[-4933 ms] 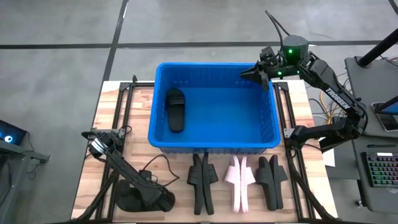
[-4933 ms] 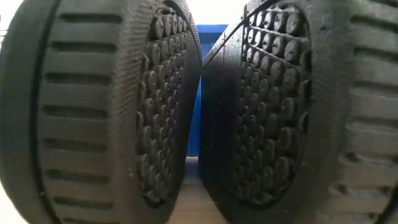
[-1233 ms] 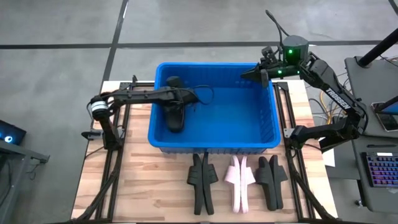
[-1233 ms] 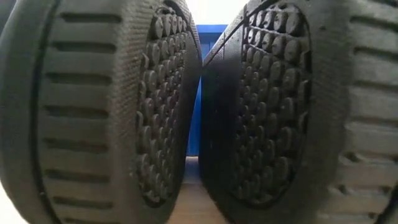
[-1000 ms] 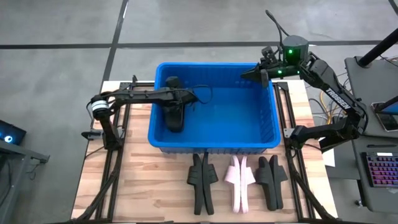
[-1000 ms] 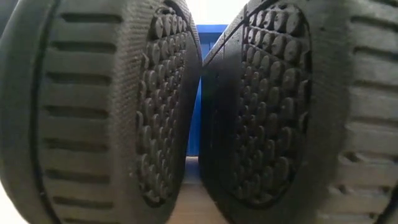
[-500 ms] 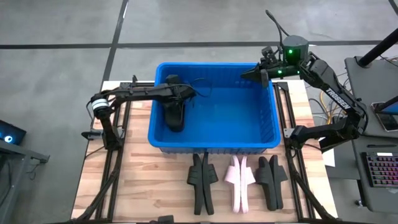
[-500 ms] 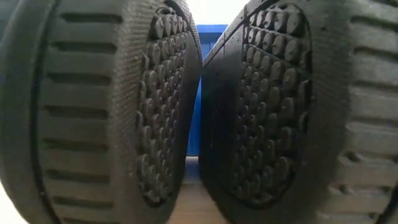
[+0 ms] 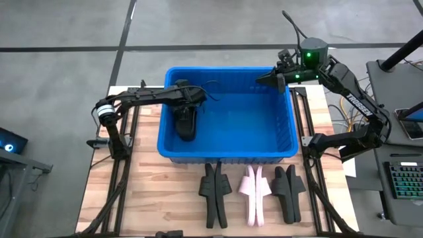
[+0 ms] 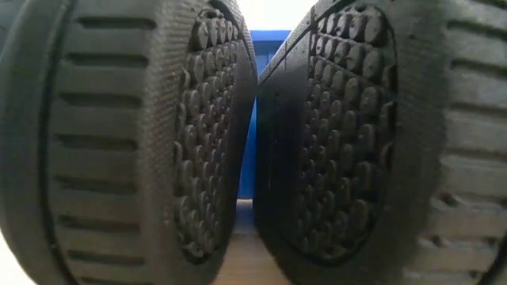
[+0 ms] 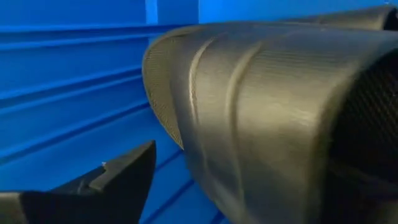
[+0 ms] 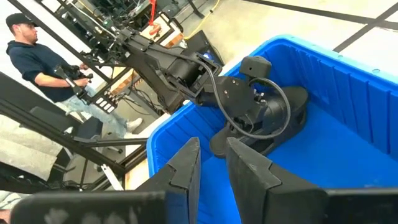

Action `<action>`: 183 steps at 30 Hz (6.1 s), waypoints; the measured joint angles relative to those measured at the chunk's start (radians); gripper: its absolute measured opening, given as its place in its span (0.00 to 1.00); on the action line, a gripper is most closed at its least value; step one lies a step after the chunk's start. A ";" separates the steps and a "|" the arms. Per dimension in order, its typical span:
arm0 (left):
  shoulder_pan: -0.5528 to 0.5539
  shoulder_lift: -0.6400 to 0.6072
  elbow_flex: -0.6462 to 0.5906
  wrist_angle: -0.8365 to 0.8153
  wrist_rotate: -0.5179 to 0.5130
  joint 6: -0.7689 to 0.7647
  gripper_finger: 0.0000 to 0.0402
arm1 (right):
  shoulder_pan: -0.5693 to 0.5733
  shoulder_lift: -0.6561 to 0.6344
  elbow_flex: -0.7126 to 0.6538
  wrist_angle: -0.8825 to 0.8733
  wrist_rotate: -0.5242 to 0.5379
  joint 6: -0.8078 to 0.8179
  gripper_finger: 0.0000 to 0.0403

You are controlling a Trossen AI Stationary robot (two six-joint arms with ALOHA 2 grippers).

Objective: Pick and place slides into bin
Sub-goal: Put the black slide into the blue bin

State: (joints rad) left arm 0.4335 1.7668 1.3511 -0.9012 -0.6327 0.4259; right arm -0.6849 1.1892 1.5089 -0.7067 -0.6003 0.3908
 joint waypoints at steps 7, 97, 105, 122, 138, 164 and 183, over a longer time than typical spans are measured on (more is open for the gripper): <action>-0.001 -0.009 0.036 -0.096 0.044 0.002 0.89 | 0.000 0.000 0.000 0.000 0.000 -0.002 0.19; -0.529 -0.472 0.178 0.702 1.239 -0.755 0.36 | 0.641 -0.037 -0.028 0.332 0.357 -0.170 0.15; -0.567 -0.404 0.177 0.576 1.214 -0.726 0.59 | 0.764 0.000 -0.078 0.387 0.706 -0.207 0.14; -0.982 -0.400 0.030 0.159 0.142 -0.703 0.60 | 0.801 0.172 -0.081 0.525 0.785 -0.132 0.13; -1.210 -0.334 -0.314 0.491 -0.103 -1.101 0.60 | 0.802 0.211 -0.080 0.877 0.784 -0.253 0.13; -1.134 0.019 -0.336 0.744 -0.112 -1.125 0.60 | 0.798 0.208 -0.080 0.875 0.784 -0.226 0.13; -1.073 0.032 -0.344 0.721 -0.108 -1.120 0.07 | 0.798 0.208 -0.080 0.873 0.784 -0.226 0.13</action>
State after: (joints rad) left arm -0.6396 1.7988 1.0069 -0.1806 -0.7407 -0.6943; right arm 0.1127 1.3968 1.4284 0.1665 0.1842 0.1646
